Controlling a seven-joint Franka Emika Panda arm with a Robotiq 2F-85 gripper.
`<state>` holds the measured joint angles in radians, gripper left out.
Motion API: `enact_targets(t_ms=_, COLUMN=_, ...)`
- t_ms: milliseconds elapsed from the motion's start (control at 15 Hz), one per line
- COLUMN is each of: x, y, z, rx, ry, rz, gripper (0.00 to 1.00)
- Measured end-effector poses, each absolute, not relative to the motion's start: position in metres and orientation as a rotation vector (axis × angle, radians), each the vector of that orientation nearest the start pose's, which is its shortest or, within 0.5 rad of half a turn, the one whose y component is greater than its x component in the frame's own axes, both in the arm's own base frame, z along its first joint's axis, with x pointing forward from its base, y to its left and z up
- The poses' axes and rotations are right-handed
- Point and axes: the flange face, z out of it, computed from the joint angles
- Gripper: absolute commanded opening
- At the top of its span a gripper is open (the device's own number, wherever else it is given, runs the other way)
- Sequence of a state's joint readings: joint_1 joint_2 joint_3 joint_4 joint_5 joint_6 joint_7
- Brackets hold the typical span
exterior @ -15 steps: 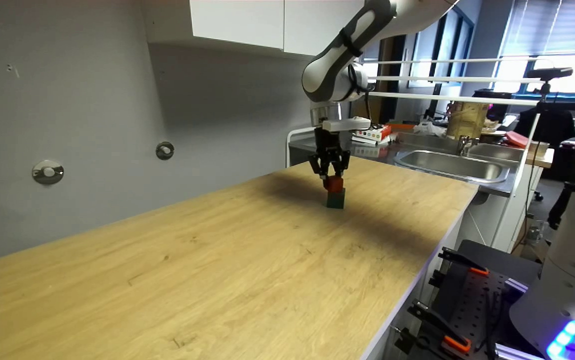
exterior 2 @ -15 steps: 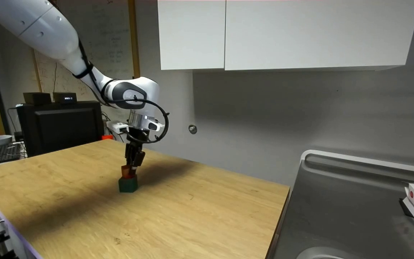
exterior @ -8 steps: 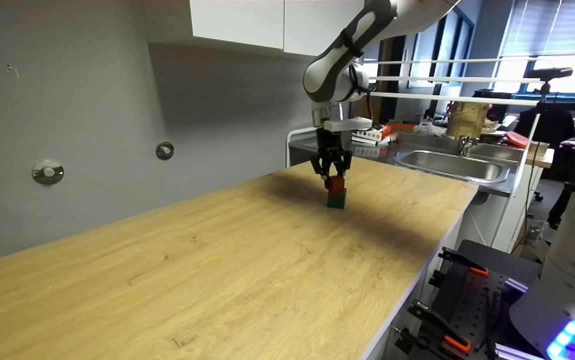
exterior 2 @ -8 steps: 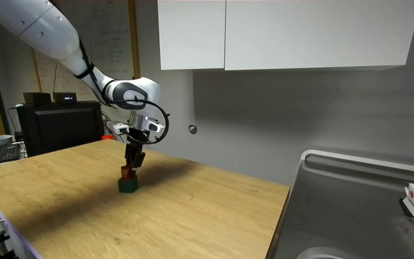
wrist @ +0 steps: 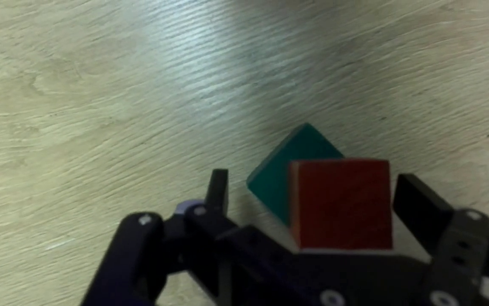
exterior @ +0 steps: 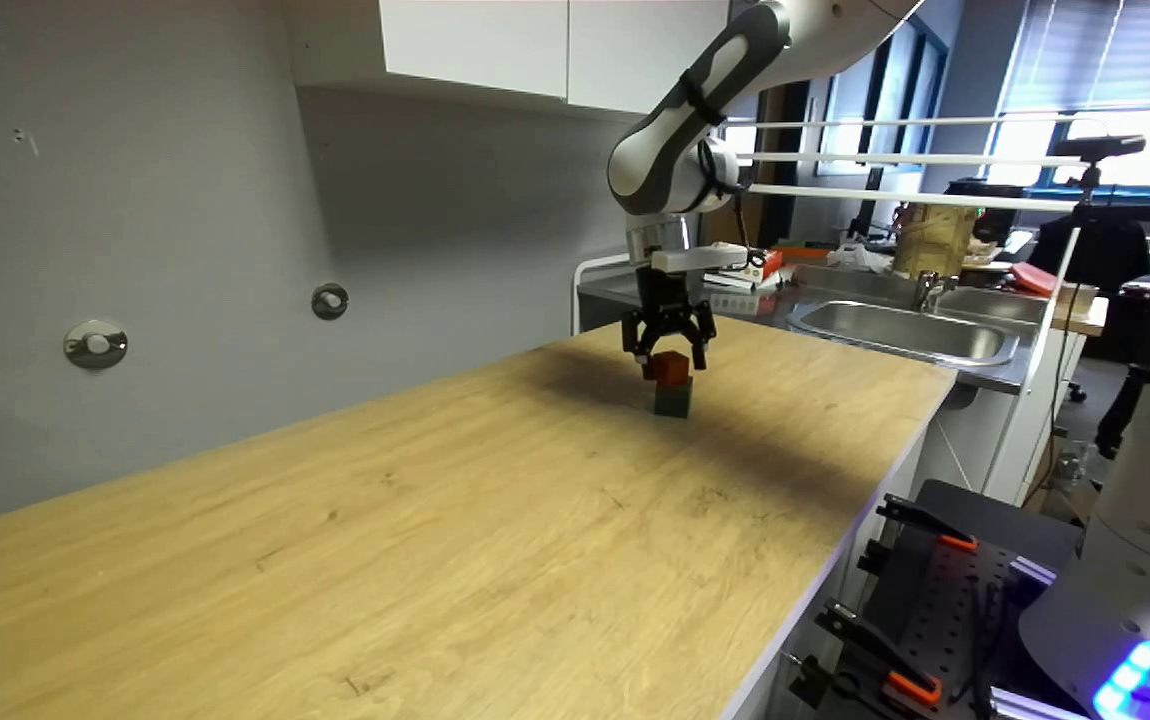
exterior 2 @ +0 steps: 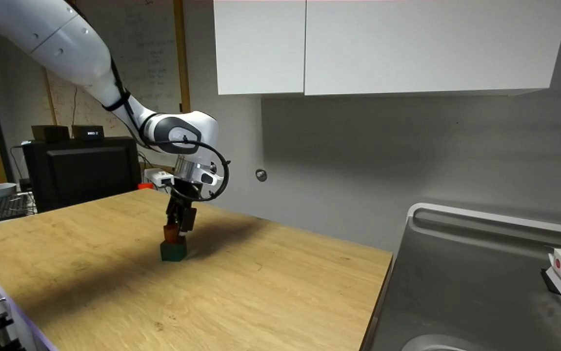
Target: Put the red block on the green block
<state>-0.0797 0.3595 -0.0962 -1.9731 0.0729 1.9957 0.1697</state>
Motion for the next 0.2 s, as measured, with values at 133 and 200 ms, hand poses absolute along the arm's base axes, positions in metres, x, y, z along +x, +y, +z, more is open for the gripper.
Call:
enact_targets(t_ms=133, x=0.563, y=-0.094, z=0.2651, rx=-3.013, ry=0.587, rz=0.521, gripper=1.0)
enact_targets(t_ms=200, x=0.5629, y=-0.0934, z=0.2653, rx=-3.012, ry=0.583, rz=0.524, gripper=1.0)
